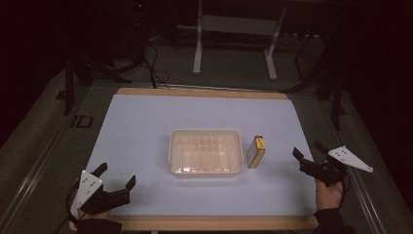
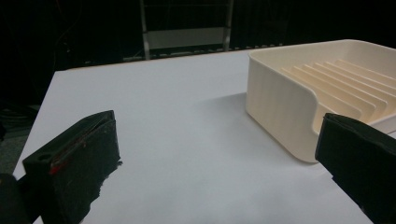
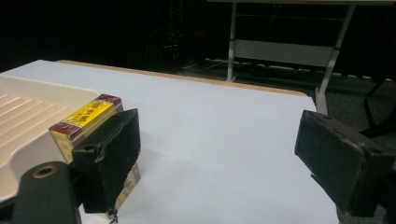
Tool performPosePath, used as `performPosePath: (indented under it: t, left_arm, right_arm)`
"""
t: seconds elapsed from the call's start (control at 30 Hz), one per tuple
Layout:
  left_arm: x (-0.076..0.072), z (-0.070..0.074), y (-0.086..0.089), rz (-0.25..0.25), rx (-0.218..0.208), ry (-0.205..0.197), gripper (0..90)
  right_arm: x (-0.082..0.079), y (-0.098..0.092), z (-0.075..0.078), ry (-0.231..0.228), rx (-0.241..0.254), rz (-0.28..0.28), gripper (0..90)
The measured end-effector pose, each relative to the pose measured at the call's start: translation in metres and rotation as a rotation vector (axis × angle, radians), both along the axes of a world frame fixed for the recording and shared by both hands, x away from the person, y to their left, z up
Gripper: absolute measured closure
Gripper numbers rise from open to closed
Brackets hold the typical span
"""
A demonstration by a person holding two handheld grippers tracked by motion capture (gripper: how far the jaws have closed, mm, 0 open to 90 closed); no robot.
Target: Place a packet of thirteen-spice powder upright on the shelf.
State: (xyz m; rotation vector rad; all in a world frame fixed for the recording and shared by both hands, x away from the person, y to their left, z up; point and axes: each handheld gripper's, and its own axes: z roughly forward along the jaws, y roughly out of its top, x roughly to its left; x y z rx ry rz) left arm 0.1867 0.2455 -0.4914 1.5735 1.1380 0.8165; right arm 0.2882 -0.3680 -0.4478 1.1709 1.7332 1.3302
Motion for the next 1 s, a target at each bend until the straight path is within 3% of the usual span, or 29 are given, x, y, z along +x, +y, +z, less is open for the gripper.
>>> performPosePath:
  t: [0.17,0.4,0.53,0.63,0.9,1.0]
  left_arm:
    - [-0.005,0.000,0.001,0.000,-0.002,0.006,0.0]
    - [-0.011,0.000,0.003,-0.004,0.001,0.015,0.0]
    - [-0.012,-0.001,0.005,-0.009,-0.002,0.026,0.0]
    - [-0.012,-0.002,0.005,-0.014,0.005,0.027,0.0]
    - [-0.011,-0.002,0.003,-0.020,0.012,0.029,0.0]
    - [-0.010,-0.002,0.002,-0.022,0.017,0.031,0.0]
  right_arm:
    - [0.004,-0.003,0.001,0.017,0.004,0.018,14.1]
    - [0.018,-0.009,-0.002,0.086,0.000,0.059,14.1]
    - [0.024,-0.011,0.000,0.123,-0.029,0.120,14.1]
    - [0.029,-0.012,0.000,0.165,-0.051,0.189,14.1]
    - [0.037,-0.008,-0.012,0.291,-0.137,0.496,14.1]
    - [0.037,-0.006,-0.014,0.324,-0.160,0.564,14.1]
